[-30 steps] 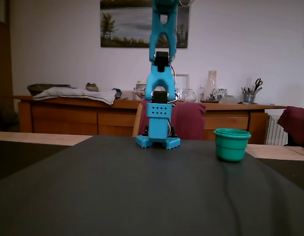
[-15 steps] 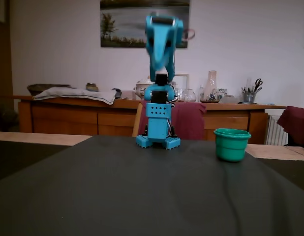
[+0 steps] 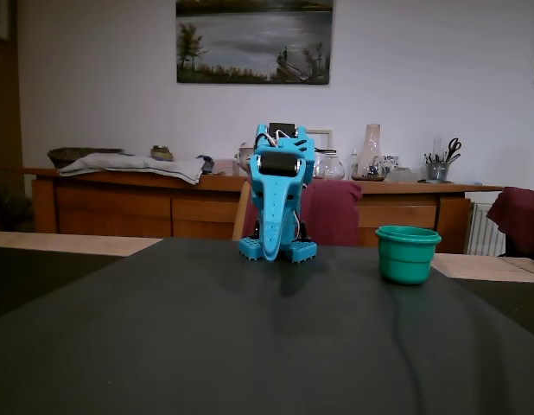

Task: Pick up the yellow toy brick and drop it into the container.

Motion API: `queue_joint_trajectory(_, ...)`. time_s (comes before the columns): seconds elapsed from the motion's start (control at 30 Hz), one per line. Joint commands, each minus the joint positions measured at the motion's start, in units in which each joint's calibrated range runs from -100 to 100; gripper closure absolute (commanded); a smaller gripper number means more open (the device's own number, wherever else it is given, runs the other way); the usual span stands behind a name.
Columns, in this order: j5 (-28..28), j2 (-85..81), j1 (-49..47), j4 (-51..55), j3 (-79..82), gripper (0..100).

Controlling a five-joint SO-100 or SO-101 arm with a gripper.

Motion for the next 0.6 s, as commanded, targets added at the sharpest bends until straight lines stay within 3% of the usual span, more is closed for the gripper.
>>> queue_joint_trajectory(0.0, 0.1, -0.3, 0.0, -0.8, 0.2, 100)
queue_joint_trajectory(0.57, 0.0, -0.3, 0.4, -0.8, 0.2, 100)
